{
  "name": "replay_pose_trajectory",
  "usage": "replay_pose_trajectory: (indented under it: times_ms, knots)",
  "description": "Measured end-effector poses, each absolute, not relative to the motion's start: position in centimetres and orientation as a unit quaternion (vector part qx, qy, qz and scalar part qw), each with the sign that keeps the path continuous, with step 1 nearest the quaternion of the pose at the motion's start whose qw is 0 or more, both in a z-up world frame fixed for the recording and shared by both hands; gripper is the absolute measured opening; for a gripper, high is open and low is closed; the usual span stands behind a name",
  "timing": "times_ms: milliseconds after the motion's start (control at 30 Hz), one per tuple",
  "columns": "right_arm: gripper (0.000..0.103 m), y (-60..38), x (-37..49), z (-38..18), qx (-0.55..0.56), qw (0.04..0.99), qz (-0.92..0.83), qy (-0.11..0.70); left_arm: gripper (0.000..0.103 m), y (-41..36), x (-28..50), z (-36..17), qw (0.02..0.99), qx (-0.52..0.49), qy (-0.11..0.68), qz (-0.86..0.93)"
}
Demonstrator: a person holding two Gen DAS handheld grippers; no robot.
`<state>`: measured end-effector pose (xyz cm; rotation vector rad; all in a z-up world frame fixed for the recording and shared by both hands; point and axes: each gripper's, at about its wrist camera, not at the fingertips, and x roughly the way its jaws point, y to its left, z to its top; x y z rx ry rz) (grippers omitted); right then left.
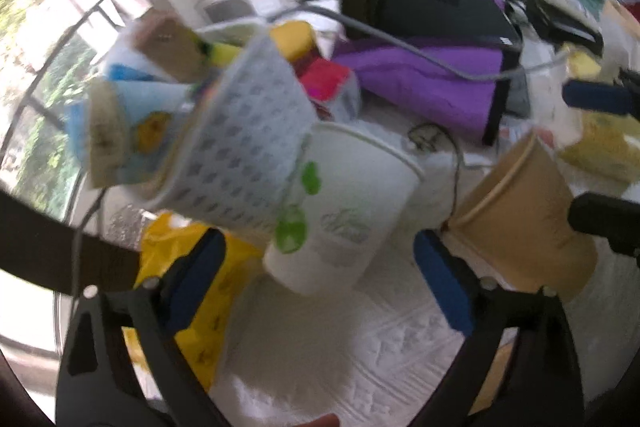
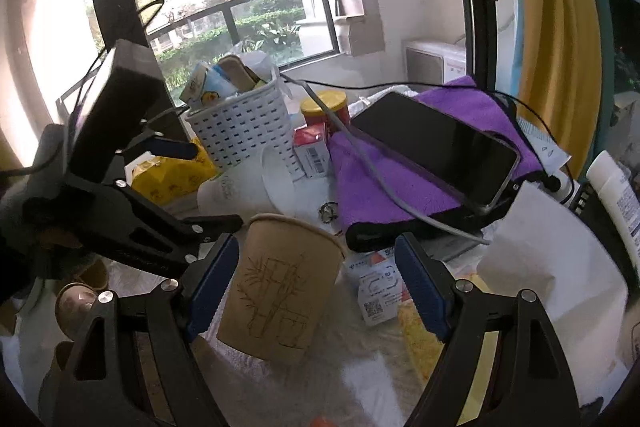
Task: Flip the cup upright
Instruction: 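Move the left gripper toward the white green-printed paper cup by the basket, then close the left gripper on the white paper cup's body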
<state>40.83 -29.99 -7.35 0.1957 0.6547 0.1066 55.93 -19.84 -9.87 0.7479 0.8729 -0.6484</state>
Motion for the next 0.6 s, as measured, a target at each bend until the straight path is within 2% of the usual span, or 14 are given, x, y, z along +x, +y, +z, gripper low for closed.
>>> replay_pose_trajectory:
  times_ms: [267, 433, 600]
  knots:
    - [0.083, -30.1, 41.1, -7.8, 0.103, 0.938, 0.051, 0.326, 0.092, -20.6, 56.5, -12.1, 0.77, 0.376, 0.421, -0.296]
    - [0.083, -30.1, 40.8, -7.6, 0.106, 0.939, 0.052, 0.322, 0.068, -20.7, 56.5, -12.4, 0.776, 0.379, 0.419, -0.279]
    - [0.083, -30.2, 40.8, -7.4, 0.108, 0.94, 0.05, 0.32, 0.066, -21.1, 56.2, -12.2, 0.772, 0.382, 0.423, -0.282]
